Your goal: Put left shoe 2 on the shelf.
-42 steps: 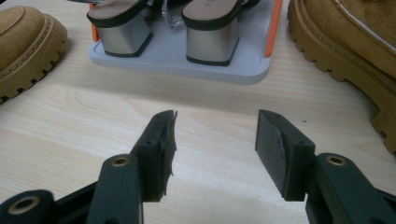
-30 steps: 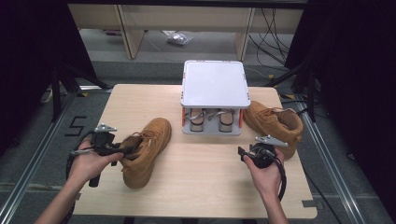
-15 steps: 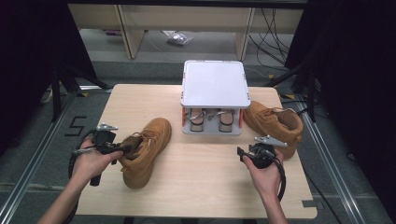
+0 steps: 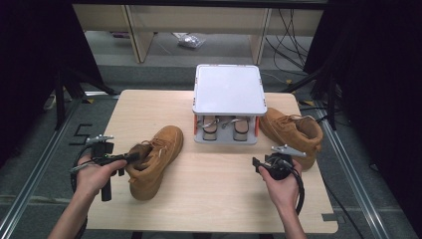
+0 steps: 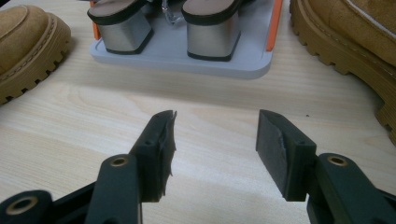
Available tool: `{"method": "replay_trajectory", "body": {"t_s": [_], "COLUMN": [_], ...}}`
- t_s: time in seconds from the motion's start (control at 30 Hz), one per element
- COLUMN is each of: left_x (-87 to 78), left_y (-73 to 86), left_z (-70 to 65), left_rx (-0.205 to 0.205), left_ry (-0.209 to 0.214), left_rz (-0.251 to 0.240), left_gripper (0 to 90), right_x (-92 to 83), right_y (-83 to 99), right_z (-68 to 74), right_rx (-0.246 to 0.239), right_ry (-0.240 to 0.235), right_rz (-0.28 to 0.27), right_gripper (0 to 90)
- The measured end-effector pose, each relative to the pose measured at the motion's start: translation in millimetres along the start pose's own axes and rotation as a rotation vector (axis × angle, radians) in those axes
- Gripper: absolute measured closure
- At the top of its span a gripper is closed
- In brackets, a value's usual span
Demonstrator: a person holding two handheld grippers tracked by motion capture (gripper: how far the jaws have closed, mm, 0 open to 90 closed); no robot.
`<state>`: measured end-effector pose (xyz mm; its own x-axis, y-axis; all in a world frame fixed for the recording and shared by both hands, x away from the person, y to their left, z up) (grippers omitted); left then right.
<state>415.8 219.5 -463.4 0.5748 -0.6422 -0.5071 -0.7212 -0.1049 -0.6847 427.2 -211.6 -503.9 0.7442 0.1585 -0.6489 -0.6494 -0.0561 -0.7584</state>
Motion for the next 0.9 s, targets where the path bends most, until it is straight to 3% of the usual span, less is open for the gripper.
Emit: {"method": "replay_trajectory", "body": {"t_s": [0.2, 0.4, 0.9], "left_x": [-0.3, -0.5, -5.7], "left_y": [-2.9, -7.8, -16.6], "left_z": [0.7, 1.2, -0.6], "left_rx": [-0.056, -0.085, -0.119], "left_ry": [0.043, 0.064, 0.115], "left_rz": [-0.039, -0.070, -0.122], "left_gripper": [79.1, 79.4, 79.7], "right_x": [-1.6, -1.5, -1.7], "right_y": [-0.2, -0.5, 0.4], "right_z": [-0.2, -1.2, -3.0], "right_rx": [0.005, 0.009, 0.000], "right_ry": [-0.013, -0.008, 0.005], "right_rz": [0.003, -0.009, 0.002], "right_gripper": [47.9, 47.9, 48.1]}}
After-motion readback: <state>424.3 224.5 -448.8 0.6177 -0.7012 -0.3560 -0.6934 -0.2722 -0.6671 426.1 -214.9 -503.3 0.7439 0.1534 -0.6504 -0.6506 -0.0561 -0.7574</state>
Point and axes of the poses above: each handheld gripper's, and its own axes: x roughly forward along the jaws, y roughly out of its underside, z roughly to its left, the point moved 7 cm from there along x, roughly forward along the jaws, and after that the axes turned 10 degrees about y, right-handed, at the moved point
